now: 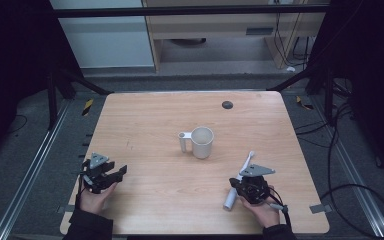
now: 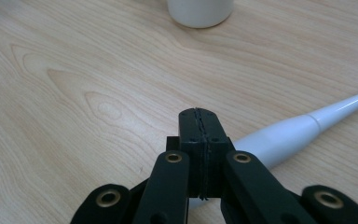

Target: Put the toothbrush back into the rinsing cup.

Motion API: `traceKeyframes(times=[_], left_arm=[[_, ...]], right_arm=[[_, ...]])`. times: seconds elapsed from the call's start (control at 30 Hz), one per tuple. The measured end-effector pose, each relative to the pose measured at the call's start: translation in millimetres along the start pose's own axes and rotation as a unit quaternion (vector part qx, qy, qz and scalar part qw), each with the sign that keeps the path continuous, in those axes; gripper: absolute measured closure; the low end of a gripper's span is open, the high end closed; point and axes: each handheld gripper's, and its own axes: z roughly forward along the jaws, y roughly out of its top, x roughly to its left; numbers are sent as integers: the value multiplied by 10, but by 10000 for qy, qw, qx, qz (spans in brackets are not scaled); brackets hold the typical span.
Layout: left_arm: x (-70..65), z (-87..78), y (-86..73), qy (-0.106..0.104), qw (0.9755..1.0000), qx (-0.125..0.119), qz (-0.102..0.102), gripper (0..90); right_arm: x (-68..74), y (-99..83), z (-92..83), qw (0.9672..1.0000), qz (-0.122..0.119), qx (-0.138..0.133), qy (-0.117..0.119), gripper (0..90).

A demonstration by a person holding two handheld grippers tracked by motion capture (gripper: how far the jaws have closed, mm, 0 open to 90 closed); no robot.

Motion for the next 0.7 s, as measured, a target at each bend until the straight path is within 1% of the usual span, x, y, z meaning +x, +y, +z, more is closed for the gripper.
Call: traceKeyframes(times=[0.03,0.17,0.3,0.7], left_arm=[[0,0,0,2,10000,0,0,454],[0,1,0,-4,10000,4,0,454],[2,0,0,-7,10000,31,27,454],[1,3,0,-9,10000,31,26,454]], right_arm=[[7,-8,21,10000,-51,52,26,899],[24,-17,43,9999,-78,116,46,899],[31,-24,51,9998,-74,156,82,898],[36,-46,85,9994,-119,293,139,898]])
